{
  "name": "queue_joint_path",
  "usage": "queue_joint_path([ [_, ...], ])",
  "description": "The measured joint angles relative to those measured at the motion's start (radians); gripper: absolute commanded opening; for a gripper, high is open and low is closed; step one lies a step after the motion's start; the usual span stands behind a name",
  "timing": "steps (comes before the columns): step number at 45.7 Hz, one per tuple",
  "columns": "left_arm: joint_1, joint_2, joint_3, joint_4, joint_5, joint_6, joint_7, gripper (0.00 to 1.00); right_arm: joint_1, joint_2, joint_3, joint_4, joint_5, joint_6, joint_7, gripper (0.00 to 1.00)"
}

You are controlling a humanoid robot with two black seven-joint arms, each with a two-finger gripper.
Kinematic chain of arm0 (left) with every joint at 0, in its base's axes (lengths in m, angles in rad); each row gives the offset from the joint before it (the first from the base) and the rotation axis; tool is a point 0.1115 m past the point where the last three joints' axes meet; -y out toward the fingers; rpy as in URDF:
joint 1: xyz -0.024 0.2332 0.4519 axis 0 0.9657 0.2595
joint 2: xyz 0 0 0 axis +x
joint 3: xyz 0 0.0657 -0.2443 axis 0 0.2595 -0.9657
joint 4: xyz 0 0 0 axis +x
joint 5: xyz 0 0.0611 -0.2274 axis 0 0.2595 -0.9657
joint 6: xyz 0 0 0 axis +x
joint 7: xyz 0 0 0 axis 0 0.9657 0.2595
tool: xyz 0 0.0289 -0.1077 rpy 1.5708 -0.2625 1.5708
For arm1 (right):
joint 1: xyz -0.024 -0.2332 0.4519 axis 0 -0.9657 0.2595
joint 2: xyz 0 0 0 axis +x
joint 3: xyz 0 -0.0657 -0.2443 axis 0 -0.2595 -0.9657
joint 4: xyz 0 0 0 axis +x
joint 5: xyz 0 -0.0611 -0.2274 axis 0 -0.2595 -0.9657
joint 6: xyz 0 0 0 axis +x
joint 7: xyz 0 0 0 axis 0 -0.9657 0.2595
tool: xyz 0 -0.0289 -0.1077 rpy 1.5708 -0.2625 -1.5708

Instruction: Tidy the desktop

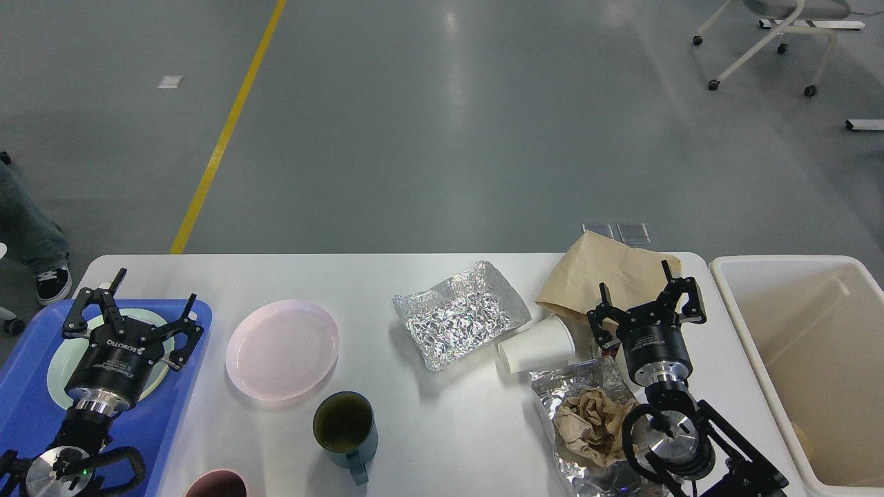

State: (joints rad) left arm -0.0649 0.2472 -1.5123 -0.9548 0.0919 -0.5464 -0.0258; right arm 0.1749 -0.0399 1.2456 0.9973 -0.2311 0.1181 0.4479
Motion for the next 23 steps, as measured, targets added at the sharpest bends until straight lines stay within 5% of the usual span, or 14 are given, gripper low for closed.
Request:
queue_joint_path([
  [23, -0.003, 0.032, 0.000, 0.010, 0.011, 0.020, -0.004, 0.97, 0.000, 0.000, 0.000, 0.000, 0.001, 0.000, 0.000, 1.00],
])
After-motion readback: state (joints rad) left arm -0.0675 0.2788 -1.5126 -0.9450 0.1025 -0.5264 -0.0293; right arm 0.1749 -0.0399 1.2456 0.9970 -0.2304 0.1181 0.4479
